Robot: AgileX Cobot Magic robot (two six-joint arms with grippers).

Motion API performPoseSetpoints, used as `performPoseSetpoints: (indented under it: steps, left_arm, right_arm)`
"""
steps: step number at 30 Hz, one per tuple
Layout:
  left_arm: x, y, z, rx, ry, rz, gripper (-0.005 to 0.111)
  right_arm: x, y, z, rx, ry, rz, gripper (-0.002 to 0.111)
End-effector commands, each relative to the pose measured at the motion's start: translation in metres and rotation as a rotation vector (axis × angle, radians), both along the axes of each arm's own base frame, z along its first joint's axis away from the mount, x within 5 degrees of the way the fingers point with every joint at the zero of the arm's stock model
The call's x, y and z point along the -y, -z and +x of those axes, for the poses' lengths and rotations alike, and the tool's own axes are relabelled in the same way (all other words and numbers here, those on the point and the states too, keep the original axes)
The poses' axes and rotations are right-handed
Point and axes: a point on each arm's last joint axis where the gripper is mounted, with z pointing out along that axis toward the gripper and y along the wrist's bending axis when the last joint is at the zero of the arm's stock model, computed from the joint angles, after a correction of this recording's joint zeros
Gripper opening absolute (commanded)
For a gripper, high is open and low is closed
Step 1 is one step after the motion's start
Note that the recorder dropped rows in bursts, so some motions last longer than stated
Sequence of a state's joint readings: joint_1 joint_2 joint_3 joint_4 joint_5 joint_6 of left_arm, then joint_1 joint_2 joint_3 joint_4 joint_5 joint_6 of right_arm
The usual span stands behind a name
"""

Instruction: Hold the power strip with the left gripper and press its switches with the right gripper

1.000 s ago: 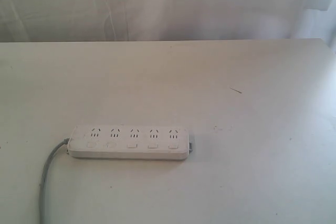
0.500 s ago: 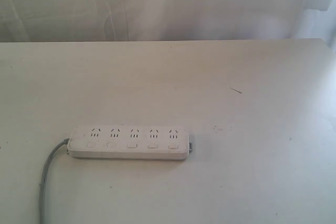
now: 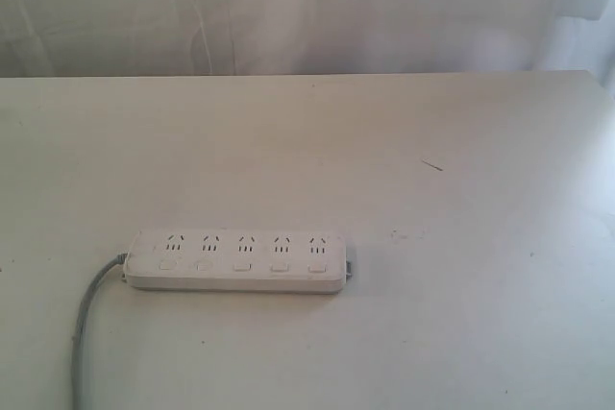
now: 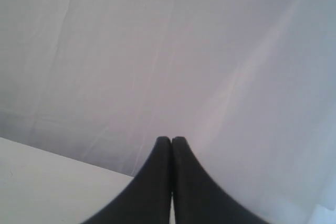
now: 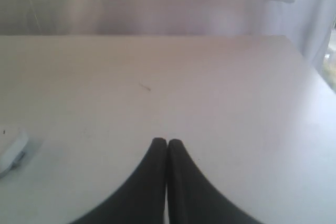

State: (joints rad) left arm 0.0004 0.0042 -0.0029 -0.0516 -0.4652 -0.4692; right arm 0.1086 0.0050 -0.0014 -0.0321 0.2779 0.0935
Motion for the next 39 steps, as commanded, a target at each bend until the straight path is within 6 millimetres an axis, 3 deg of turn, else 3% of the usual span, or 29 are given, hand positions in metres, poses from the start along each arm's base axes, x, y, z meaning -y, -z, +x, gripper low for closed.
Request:
performPoseSetpoints:
  steps: [1,13,19,22,26,31,33,39]
  left_arm:
    - [0.000,0.003,0.001,-0.027,0.003,-0.006,0.000]
    - [0.000,0.002,0.000,-0.011,0.003,-0.010,0.000]
    - [-0.002,-0.018,-0.009,0.237,0.040,-0.148,0.000]
    - [-0.004,-0.030,-0.018,0.400,0.047,-0.168,0.000]
    - [-0.005,-0.041,-0.030,0.585,0.085,-0.222,0.000]
    - [-0.004,-0.050,-0.034,0.628,0.182,-0.323,0.000]
    - [-0.001,-0.061,-0.036,0.618,0.205,-0.289,0.000]
    - [0.018,-0.113,-0.040,0.399,0.138,0.154,0.000]
  right_arm:
    - [-0.001,-0.024,0.001,0.277,-0.012,0.002,0.000]
    - [-0.001,-0.054,-0.006,0.605,-0.022,0.050,0.000]
    - [-0.001,-0.063,-0.011,0.713,-0.035,0.114,0.000]
    - [-0.001,-0.069,-0.015,0.770,-0.074,0.288,0.000]
    - [-0.001,-0.073,-0.018,0.753,-0.179,0.711,0.000]
    - [-0.001,-0.070,-0.016,0.669,-0.208,0.909,0.000]
    - [-0.001,-0.069,-0.015,0.661,-0.204,0.911,0.000]
    - [-0.001,-0.069,-0.015,0.660,-0.204,0.911,0.000]
